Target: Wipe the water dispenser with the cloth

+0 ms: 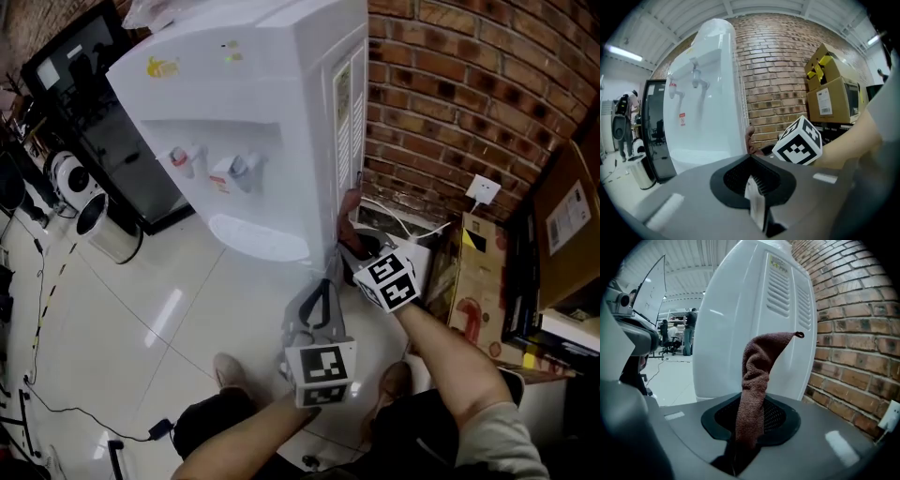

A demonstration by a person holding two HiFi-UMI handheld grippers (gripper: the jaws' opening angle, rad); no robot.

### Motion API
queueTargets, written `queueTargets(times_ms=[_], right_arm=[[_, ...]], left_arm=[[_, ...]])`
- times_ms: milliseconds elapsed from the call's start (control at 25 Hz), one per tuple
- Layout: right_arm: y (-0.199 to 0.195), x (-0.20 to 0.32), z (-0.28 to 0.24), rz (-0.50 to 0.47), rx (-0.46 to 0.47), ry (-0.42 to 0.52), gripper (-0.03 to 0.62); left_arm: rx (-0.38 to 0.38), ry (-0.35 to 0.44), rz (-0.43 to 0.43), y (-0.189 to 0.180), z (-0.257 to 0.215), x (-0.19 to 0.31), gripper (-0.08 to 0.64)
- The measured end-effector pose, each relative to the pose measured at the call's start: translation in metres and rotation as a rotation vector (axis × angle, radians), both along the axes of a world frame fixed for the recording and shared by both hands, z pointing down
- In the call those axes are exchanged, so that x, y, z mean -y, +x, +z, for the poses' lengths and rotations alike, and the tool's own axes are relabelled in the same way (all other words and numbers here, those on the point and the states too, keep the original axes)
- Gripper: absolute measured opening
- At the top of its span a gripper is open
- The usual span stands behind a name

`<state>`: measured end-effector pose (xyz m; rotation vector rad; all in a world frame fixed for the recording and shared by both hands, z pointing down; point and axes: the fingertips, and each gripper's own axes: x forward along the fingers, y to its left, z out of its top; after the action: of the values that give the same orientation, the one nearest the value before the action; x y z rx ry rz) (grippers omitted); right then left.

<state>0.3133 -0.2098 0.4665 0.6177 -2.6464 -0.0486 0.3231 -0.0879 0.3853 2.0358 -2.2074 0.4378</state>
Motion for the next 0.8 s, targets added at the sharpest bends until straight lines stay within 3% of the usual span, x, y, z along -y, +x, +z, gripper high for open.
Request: queueTargets(times_ms=[280,560,800], right_arm=[[-0.001,0.011,0.007,0.073,-0.091,-0.009,0.104],[0.0,0.005,0.025,0.076,-0.082,-0.049,0.104],[-0.001,0.012,0.038,0.032,0.065,-0.153,0.104]], left_arm=[[-0.084,0.021,0.021,0.018,-0.001,0.001,0.0],[-0.047,-0.011,0.034,0.016,0.01,0.0,0.0],[-0.064,-0.121,0.051,0.024,0.059,0.001,0.0]])
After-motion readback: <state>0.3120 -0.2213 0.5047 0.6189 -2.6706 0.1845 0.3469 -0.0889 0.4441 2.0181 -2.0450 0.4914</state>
